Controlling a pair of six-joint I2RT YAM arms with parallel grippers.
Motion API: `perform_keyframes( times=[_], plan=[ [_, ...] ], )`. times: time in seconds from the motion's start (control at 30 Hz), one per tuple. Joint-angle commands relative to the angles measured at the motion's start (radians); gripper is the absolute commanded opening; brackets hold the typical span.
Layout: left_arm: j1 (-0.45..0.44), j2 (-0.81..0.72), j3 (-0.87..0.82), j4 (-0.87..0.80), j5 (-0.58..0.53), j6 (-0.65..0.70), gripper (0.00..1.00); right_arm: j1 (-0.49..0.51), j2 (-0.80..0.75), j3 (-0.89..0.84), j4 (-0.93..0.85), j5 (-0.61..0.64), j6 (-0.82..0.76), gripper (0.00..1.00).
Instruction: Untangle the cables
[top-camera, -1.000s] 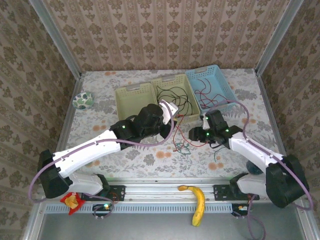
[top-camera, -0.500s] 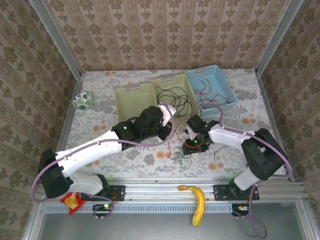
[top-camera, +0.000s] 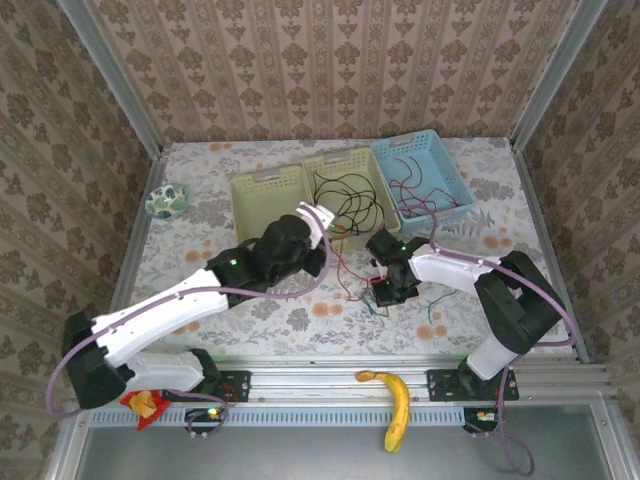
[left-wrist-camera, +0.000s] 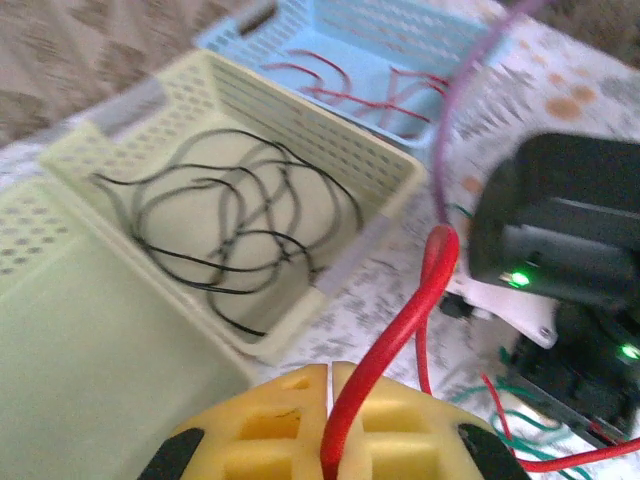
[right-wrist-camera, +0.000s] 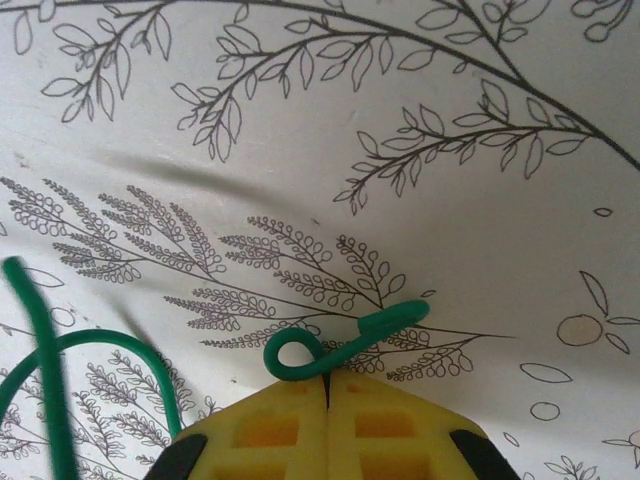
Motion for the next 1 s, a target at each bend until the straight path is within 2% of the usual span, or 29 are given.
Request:
perform_keyframes(
  times=[0.0, 0.2, 0.43, 0.57, 0.73, 0.97],
  plan=[
    [0.050, -0.132, -0.032, 0.061, -0.136, -0.054, 0.00, -0.030, 0.029, -0.034, 0.006, 0.105, 0.035, 0.00],
    [0.196, -0.350, -0.045, 0.084, -0.115, -0.106, 0.00, -0.124, -0.036, -0.083, 0.047, 0.036, 0.054, 0.00],
    [0.294, -0.397, 0.049, -0.032, -0.110, -0.092, 0.00, -0.187, -0.111, -0.115, 0.096, -0.010, 0.069, 0.00],
    [0.294, -0.329, 0.087, -0.050, -0.068, -0.100, 0.00, -0.188, -0.143, -0.113, 0.130, -0.028, 0.076, 0.00],
    [0.293, -0.192, 0.108, 0.012, 0.003, -0.152, 0.00, -0.188, -0.216, -0.135, 0.166, -0.048, 0.086, 0.00],
    [0.270, 0.161, 0.301, 0.084, 0.059, -0.160, 0.00, -0.187, -0.433, -0.194, 0.208, -0.015, 0.110, 0.00]
  ],
)
